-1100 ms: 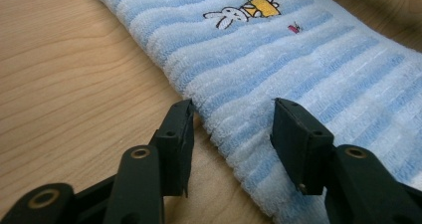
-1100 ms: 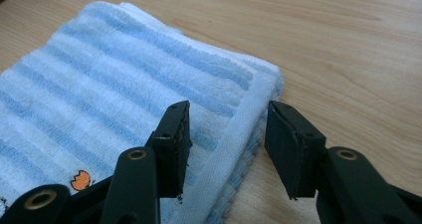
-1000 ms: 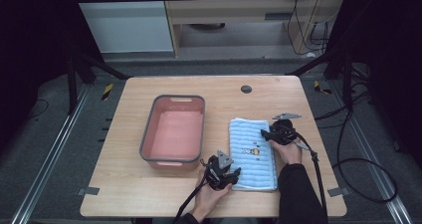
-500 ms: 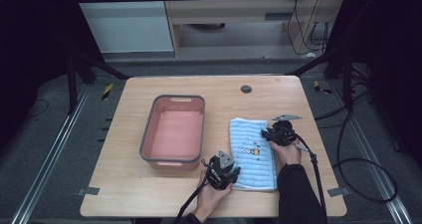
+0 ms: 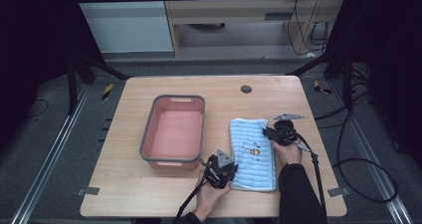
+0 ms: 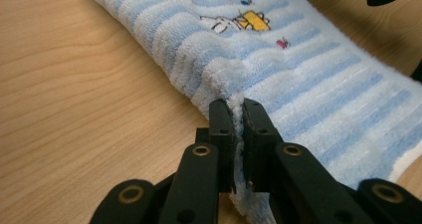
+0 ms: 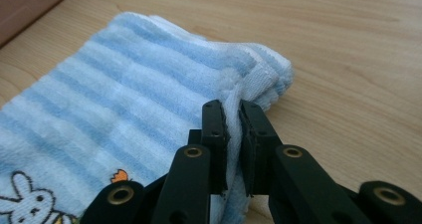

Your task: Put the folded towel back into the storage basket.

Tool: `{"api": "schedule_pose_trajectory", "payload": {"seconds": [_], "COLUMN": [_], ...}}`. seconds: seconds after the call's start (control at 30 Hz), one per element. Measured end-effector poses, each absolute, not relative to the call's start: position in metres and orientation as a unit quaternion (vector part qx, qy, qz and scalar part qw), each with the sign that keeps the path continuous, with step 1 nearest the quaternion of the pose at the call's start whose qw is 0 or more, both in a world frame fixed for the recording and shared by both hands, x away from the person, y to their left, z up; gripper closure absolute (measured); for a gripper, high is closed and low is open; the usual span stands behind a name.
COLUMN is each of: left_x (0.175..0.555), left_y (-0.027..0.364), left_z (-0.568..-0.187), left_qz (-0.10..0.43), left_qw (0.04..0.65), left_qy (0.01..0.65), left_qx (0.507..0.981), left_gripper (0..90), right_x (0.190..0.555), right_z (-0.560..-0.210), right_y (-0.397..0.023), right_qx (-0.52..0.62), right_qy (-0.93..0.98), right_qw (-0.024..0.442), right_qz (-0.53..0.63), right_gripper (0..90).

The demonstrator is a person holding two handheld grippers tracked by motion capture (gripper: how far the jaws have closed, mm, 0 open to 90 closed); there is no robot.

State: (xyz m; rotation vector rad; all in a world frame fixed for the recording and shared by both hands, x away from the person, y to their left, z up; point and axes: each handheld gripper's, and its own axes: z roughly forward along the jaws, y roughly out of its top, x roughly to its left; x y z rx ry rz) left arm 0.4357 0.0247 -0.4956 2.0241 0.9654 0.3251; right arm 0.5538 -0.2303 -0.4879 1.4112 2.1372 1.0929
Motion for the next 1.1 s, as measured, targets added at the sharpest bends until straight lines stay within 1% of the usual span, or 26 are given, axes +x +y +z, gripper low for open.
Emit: {"api": "schedule_pose_trajectory", "payload": {"seconds": [0.27,0.53,0.67,0.9,1.1], "left_x": [0.431,0.429,0.428,0.429,0.429], "left_y": [0.033,0.044,0.049,0.059,0.067], "left_z": [-0.466,-0.444,-0.436,-0.417,-0.4], "left_qz": [0.135,0.148,0.149,0.158,0.17], "left_qw": [0.449,0.461,0.466,0.47,0.476], "left_qy": [0.369,0.356,0.353,0.349,0.345], "left_qx": [0.802,0.799,0.797,0.795,0.791], "left_gripper": [84.6,84.6,84.6,84.6,84.6], "right_x": [0.542,0.535,0.533,0.527,0.528], "right_z": [-0.461,-0.437,-0.428,-0.403,-0.389], "right_y": [-0.229,-0.228,-0.225,-0.213,-0.205], "right_qx": [0.487,0.475,0.469,0.451,0.445], "right_qy": [0.745,0.734,0.733,0.73,0.725], "right_qw": [0.195,0.211,0.215,0.238,0.24], "right_qz": [0.411,0.437,0.442,0.455,0.467], "right_gripper": [82.6,82.7,82.7,82.8,82.8]}}
